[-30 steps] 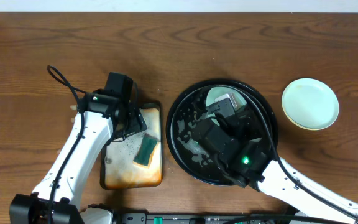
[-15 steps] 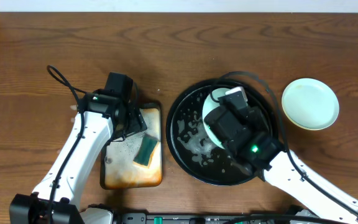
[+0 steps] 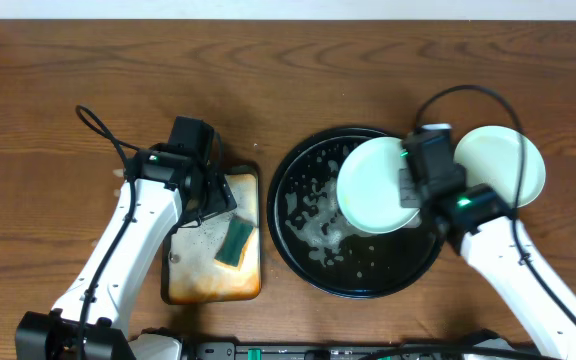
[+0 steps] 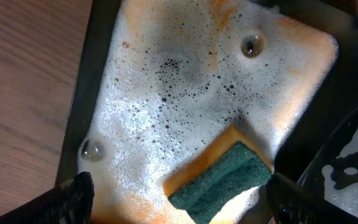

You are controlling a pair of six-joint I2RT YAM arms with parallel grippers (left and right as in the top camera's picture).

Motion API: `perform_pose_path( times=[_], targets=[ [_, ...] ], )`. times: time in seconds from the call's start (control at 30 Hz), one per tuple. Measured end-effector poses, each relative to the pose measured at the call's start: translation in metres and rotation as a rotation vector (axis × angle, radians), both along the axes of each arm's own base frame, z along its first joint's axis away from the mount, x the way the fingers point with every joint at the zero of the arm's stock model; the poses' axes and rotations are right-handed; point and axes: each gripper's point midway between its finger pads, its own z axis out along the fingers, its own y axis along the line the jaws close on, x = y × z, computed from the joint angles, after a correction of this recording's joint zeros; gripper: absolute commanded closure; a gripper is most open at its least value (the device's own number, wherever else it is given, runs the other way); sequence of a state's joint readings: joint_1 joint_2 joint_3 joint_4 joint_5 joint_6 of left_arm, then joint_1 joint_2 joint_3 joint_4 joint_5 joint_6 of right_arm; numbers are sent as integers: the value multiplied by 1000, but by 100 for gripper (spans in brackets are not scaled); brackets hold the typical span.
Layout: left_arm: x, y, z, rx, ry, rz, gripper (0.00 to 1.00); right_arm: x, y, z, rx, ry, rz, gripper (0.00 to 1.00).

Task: Clean dirty plates on tray and stack at the side
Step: 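Carry the mint-green plate right and set it on the plate stack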

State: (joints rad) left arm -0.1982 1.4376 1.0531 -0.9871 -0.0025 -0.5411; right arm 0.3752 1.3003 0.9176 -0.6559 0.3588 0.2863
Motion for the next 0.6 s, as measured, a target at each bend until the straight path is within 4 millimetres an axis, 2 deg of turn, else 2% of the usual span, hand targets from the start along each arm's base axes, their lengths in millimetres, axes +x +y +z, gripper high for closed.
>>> perform_pose_path(
  times=[0.17,0.33,0.37,0.4,0.6],
  targets=[
    [0,0,0,0,0,0,10,5,-36,-6,134,33,-125,99],
    [0,0,0,0,0,0,10,5,-89,-9,244,34,-294,99],
    [0,0,0,0,0,0,10,2,-109,-9,266,27,-359,99],
    [0,0,0,0,0,0,10,2,-112,-9,268,26,-368,99],
    [0,0,0,0,0,0,10,-9,-181,-6,317,-46,-614,99]
  ],
)
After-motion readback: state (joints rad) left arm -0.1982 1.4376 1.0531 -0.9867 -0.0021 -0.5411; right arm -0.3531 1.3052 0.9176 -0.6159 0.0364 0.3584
